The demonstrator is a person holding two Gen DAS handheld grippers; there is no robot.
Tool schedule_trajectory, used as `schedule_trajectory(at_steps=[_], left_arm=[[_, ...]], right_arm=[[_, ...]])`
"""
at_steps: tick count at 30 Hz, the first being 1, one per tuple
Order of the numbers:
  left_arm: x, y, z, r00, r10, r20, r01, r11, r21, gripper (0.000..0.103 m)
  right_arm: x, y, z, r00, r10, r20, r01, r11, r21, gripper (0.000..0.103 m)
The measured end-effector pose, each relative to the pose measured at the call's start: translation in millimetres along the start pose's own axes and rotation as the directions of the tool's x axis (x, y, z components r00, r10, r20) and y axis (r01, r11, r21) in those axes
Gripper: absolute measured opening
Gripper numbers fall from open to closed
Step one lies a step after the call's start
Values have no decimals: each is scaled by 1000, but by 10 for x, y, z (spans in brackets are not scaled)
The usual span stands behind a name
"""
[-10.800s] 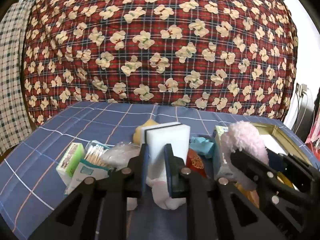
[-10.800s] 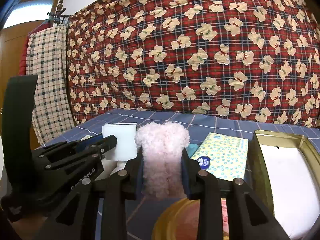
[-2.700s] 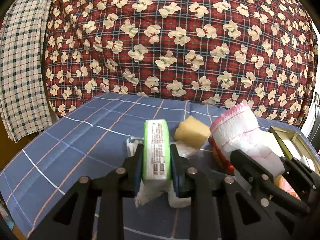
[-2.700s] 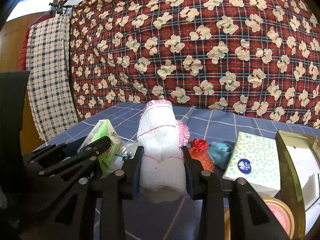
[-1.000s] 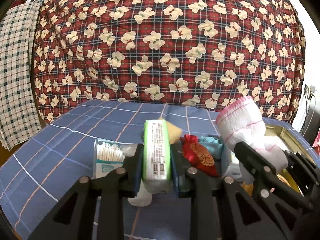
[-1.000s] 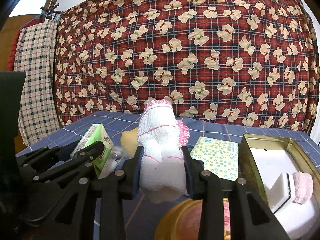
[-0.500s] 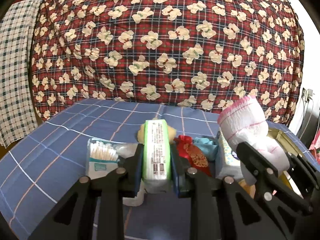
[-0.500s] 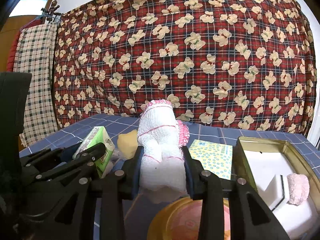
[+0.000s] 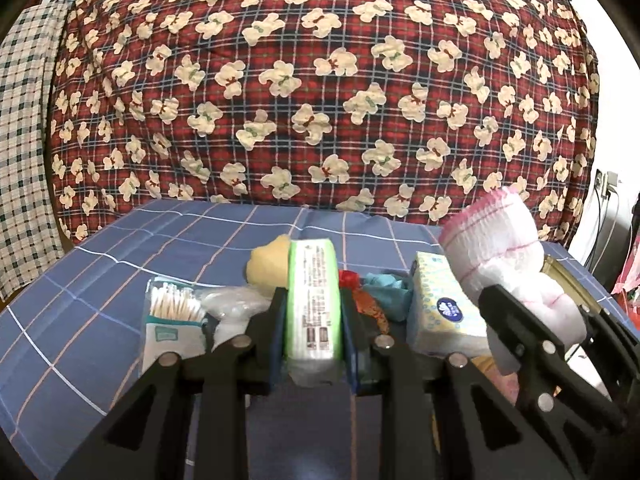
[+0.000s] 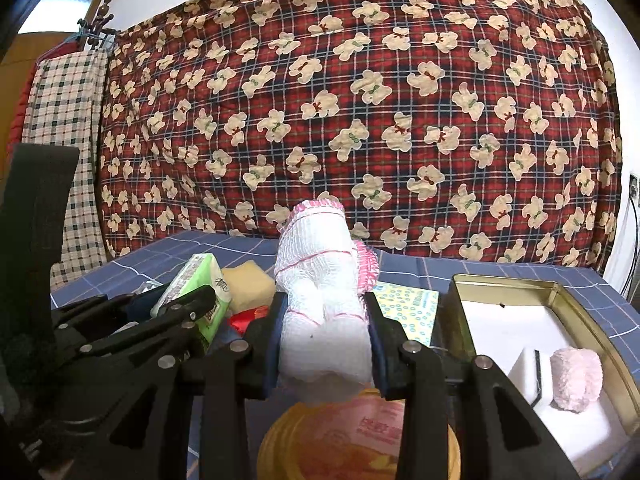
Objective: Organize soft objects
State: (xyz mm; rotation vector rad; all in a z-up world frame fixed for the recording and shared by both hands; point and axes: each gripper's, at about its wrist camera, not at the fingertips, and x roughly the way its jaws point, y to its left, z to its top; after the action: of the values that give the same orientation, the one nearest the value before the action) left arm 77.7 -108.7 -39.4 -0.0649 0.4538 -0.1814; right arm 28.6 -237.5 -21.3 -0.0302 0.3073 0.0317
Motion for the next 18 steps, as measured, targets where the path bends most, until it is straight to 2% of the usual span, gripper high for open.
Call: schedule_trajectory(at_steps=[18], left_arm=[[26,-226,-12,999,-41,-20,42,999,30,23]], right_arm=[[-47,-202,-17,1000,-30,9,30,999,26,39]])
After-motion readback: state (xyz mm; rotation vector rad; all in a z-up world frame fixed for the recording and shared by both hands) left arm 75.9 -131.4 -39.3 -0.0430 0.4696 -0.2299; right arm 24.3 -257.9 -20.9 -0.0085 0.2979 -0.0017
